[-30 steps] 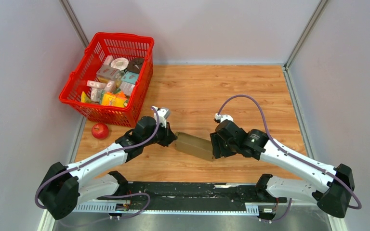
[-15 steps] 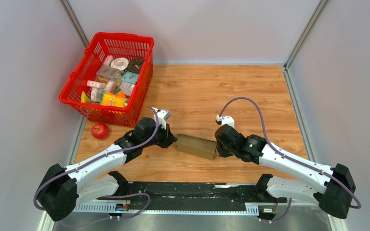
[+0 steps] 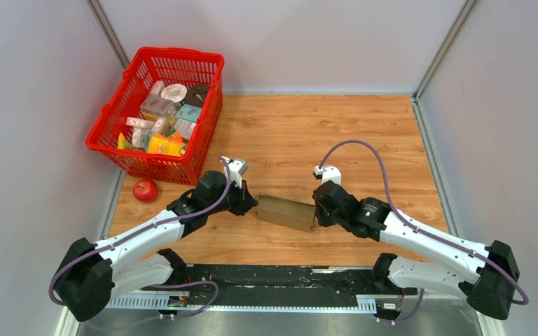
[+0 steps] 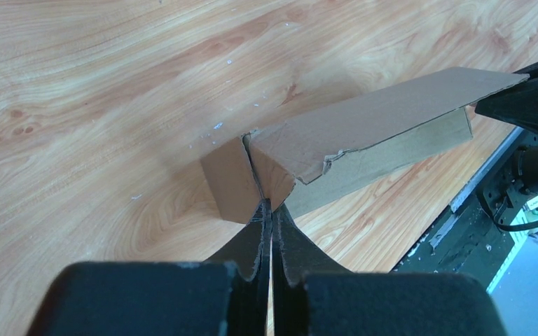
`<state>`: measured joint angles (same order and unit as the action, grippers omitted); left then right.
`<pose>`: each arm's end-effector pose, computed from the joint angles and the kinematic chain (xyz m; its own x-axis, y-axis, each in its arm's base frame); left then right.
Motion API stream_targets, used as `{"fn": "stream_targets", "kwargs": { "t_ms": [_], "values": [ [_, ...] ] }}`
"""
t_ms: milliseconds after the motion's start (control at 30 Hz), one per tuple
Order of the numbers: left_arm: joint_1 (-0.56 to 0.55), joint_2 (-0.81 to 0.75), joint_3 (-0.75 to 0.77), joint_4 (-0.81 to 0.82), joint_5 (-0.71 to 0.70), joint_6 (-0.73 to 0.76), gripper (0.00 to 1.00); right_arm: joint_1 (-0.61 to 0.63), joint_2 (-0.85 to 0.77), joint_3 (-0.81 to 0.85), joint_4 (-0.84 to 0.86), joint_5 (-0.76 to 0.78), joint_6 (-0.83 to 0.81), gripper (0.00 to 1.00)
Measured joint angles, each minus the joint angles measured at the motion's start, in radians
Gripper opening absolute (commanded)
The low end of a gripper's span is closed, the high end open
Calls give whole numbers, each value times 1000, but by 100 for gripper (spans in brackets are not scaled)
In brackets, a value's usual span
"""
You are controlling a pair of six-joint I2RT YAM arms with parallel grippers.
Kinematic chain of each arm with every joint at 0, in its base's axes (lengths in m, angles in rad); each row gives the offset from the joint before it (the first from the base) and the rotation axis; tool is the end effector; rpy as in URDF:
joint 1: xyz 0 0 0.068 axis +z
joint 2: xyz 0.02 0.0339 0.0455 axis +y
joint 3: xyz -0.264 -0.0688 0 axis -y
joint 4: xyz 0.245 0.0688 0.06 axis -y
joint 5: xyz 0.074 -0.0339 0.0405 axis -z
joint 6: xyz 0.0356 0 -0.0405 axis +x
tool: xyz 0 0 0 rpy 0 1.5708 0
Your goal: Fold the paper box
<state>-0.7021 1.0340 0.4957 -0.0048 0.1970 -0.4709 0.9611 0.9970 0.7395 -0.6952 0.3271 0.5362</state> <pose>0.1630 -0.1470 0.2100 -0.6970 0.0068 -0.7170 0.4994 0.7222 -0.4785 0.1189 0.1503 0.2431 -0.7433 -0.2194 -0.6319 -0.3373 0.9387 0.0709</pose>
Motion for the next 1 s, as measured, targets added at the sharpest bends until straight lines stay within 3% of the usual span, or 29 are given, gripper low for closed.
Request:
{"fn": "stream_targets", "kwargs": {
  "t_ms": [133, 1000],
  "values": [
    [-4, 0, 0, 1, 1, 0, 0, 0, 22, 6, 6, 5, -1, 0],
    [-20, 23, -12, 47, -42, -6, 0, -22, 23, 108, -114, -117, 377, 0]
  ]
}}
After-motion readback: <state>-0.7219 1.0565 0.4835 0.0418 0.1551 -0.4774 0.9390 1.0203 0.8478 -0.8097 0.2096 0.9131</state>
